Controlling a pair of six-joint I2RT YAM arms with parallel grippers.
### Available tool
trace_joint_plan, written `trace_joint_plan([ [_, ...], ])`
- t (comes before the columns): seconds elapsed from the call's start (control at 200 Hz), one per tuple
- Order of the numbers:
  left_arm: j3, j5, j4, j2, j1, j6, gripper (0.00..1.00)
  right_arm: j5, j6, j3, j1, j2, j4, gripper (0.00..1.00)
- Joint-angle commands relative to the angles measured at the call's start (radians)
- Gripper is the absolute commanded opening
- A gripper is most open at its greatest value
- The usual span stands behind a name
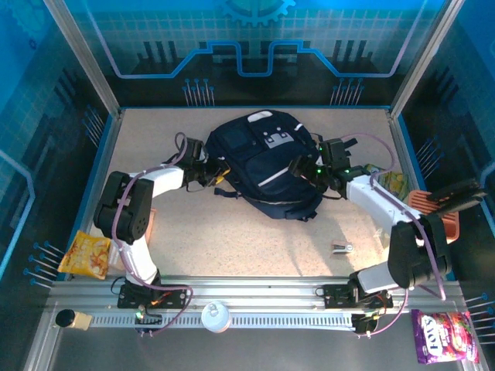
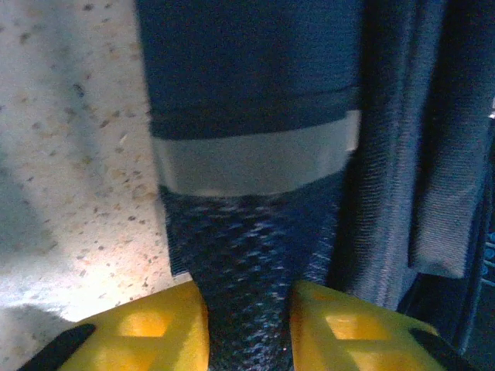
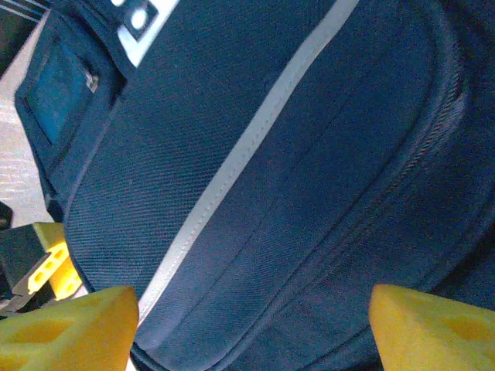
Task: Pack the student bag
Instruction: Rotate the student bag at the center of the table.
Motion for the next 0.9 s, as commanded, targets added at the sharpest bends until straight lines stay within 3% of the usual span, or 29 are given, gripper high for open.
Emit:
trace_joint_plan([
  [0.0, 0.024, 0.02, 0.035, 0.015, 0.014, -0.01, 0.21, -0.074, 0.012, 0.037, 0.017, 0.061, 0.049, 0.77],
  [0.14, -0.01, 0.012, 0.057, -0.023, 0.034, -0.015, 0.0, -0.101, -0.002, 0.08, 0.022, 0.151, 0.077, 0.74],
  [0.32, -0.094, -0.028, 0.071, -0.127, 0.074, -0.03, 0.0, -0.109, -0.1, 0.231, 0.039, 0.306, 0.066, 0.67],
  [0.59, -0.215, -0.115, 0.097, -0.284, 0.096, -0.074, 0.0, -0.161, -0.235, 0.537, 0.047, 0.542, 0.006, 0.67],
  [0.69, -0.218, -0.09, 0.098, -0.293, 0.093, -0.078, 0.0, -0.108, -0.269, 0.557, 0.047, 0.512, -0.04, 0.68],
  [0.895, -0.194, -0.052, 0.096, -0.285, 0.066, -0.071, 0.0, 0.043, -0.358, 0.479, 0.061, 0.27, -0.158, 0.71],
])
